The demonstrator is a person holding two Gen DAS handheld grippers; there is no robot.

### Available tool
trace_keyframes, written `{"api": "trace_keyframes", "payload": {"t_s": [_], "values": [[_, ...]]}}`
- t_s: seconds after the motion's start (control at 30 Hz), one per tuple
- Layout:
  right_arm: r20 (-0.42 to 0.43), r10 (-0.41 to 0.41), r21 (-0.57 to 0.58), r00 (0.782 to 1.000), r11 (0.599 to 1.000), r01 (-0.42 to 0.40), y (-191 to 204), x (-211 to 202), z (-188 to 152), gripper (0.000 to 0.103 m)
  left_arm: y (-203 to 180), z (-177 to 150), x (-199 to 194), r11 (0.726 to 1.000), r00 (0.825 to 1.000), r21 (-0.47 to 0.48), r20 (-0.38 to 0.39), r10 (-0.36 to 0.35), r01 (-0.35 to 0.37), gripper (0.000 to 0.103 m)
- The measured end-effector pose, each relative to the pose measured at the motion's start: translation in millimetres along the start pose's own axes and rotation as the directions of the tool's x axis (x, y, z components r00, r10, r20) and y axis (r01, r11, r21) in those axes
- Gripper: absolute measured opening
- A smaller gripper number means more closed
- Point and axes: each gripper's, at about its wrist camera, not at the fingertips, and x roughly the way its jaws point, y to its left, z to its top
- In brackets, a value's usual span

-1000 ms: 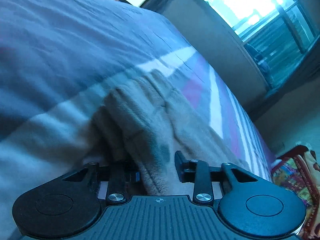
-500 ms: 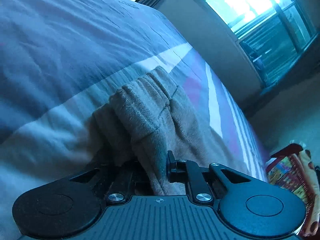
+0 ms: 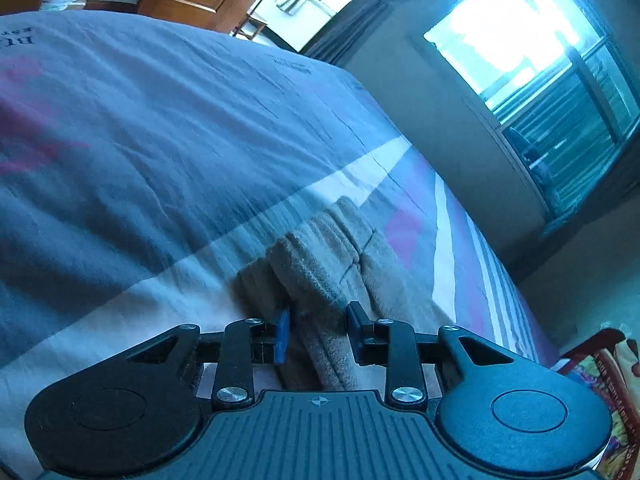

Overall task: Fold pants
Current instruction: 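Grasp the waistband cuff with the left tool while the right tool holds the hem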

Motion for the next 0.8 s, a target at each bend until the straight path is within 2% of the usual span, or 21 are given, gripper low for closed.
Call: {"api": "trace_keyframes", "payload": {"t_s": [0.17,0.3,0.37,0.4,0.43,0.47,0.5,0.53,0.57,0.6,0.63,0.67,0.7,0.73,0.8], "values": [[0.006,-0.006,-0.007,1.0,1.0,0.006,1.4,0.0,-1.2,0.016,4.8,10.8,1.1,0.998,0.997,-0.029,0.059,-0.054,0.056,0.03],[0.004,-0.008,-0.009,1.0,1.0,0.008,2.1,0.0,-0.9,0.016,-1.6,13.6,30.5,1.0,1.0,0.004,-0.021,-0.015,0.015,0.029],[0.005,-0.009,-0.009,1.0,1.0,0.01,2.5,0.2,-0.9,0.016,-14.6,20.5,40.6,0.999,0.998,0.053,-0.059,-0.002,0.005,0.026],[0.004,-0.012,-0.009,1.0,1.0,0.012,3.0,0.2,-0.8,0.016,-22.7,27.3,37.6,0.996,0.997,0.063,-0.043,-0.057,0.059,0.023],[0.003,-0.014,-0.01,1.0,1.0,0.014,3.7,0.2,-0.8,0.016,-29.5,34.8,29.5,0.988,0.99,0.059,0.0,-0.143,0.143,0.023],[0.001,-0.017,-0.012,1.0,1.0,0.017,4.4,0.4,-0.5,0.016,-35.9,43.0,17.3,0.968,0.966,0.057,0.068,-0.249,0.246,0.023],[-0.001,-0.019,-0.015,1.0,1.0,0.019,5.1,0.5,-0.1,0.016,-39.9,47.7,9.6,0.952,0.947,0.065,0.104,-0.303,0.298,0.023],[-0.003,-0.021,-0.018,1.0,1.0,0.021,5.7,1.0,0.7,0.016,-41.7,50.0,6.5,0.944,0.937,0.081,0.117,-0.328,0.321,0.023],[-0.003,-0.022,-0.021,1.0,1.0,0.022,6.1,1.1,0.9,0.016,-40.1,50.1,7.2,0.941,0.937,0.103,0.112,-0.332,0.321,0.023],[-0.003,-0.022,-0.02,1.0,1.0,0.022,6.1,1.2,0.9,0.016,-35.0,48.2,13.4,0.951,0.952,0.121,0.084,-0.294,0.283,0.023],[-0.001,-0.021,-0.018,1.0,1.0,0.021,5.8,1.5,0.6,0.016,-28.2,45.1,22.8,0.968,0.976,0.14,0.038,-0.214,0.206,0.023],[0.001,-0.02,-0.016,1.0,1.0,0.02,5.6,1.6,0.2,0.016,-17.3,39.9,37.7,0.984,0.996,0.156,-0.038,-0.085,0.09,0.023],[0.004,-0.02,-0.016,1.0,1.0,0.02,5.6,1.6,-0.3,0.016,-8.4,33.5,49.8,0.982,0.995,0.189,-0.101,0.013,0.006,0.023],[0.005,-0.02,-0.017,1.0,1.0,0.021,5.7,1.9,-0.6,0.016,-0.2,27.4,50.6,0.979,0.995,0.205,-0.101,0.009,0.012,0.023],[0.003,-0.022,-0.019,1.0,1.0,0.022,6.2,2.0,-0.3,0.016,3.9,28.1,45.8,0.988,0.996,0.15,-0.089,-0.009,0.022,0.024]]}}
